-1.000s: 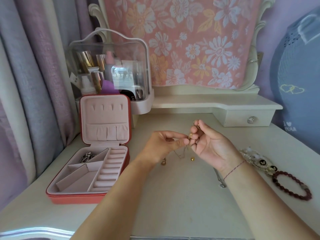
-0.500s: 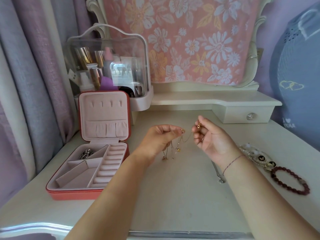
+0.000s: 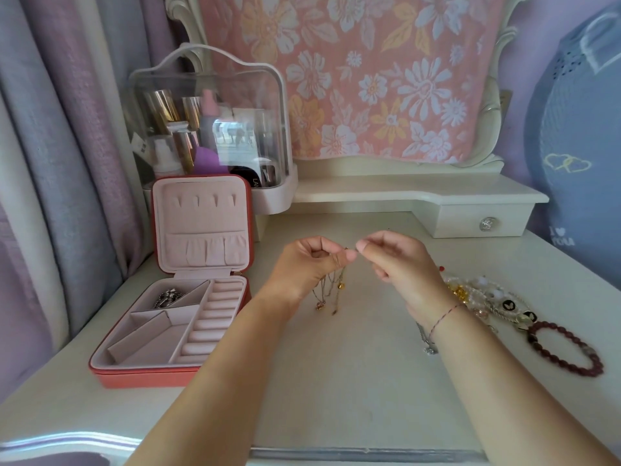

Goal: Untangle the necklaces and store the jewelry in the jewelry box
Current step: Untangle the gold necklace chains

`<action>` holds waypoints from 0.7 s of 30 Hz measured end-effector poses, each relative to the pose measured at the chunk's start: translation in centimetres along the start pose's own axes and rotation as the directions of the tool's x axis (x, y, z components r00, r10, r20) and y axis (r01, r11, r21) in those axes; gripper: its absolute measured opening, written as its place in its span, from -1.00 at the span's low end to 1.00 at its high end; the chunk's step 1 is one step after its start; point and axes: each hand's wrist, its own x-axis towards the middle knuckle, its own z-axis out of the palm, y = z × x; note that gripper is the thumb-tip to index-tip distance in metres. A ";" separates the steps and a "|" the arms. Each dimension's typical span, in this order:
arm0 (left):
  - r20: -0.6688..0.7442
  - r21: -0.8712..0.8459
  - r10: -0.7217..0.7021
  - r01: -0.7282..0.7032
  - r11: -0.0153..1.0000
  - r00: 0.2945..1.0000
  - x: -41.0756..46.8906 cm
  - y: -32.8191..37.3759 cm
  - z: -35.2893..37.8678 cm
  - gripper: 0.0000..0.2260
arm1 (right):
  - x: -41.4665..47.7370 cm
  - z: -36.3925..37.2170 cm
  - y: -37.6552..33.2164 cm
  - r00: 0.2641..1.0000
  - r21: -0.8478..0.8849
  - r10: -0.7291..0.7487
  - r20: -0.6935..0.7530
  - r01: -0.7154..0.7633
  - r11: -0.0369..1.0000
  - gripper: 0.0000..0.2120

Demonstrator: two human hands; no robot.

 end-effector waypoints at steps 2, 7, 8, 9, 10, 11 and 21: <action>0.005 0.010 0.009 -0.009 1.000 1.000 -0.2 0.2 0.0 -0.87 | -0.1 0.0 -0.1 0.998 0.001 -0.011 0.060 0.011 1.000 -0.90; -0.005 0.037 -0.008 0.008 0.999 1.000 -0.2 0.2 -0.1 -0.83 | 0.0 -0.1 0.0 0.998 0.073 -0.004 0.066 -0.001 0.997 -0.94; -0.003 0.028 -0.011 0.011 1.000 1.000 -0.2 0.1 -0.1 -0.84 | 0.0 -0.1 0.1 0.998 0.072 -0.009 0.060 0.005 0.997 -0.92; -0.001 0.022 -0.013 0.013 1.000 1.000 -0.1 0.1 -0.1 -0.84 | 0.1 -0.1 0.2 0.999 0.067 -0.016 0.051 0.012 0.998 -0.91; 0.002 0.023 -0.018 0.018 1.000 1.000 -0.1 0.1 -0.1 -0.85 | 0.1 -0.1 0.3 0.999 0.054 -0.023 0.040 0.021 0.998 -0.89; 0.003 0.026 -0.022 0.022 0.999 1.000 -0.1 0.1 -0.1 -0.85 | 0.1 0.0 0.3 0.999 0.039 -0.032 0.030 0.031 0.999 -0.89; -0.014 0.020 -0.023 0.023 1.000 1.000 0.0 0.0 0.0 -0.88 | -0.1 0.1 0.1 0.998 -0.024 -0.057 0.014 0.058 0.998 -0.94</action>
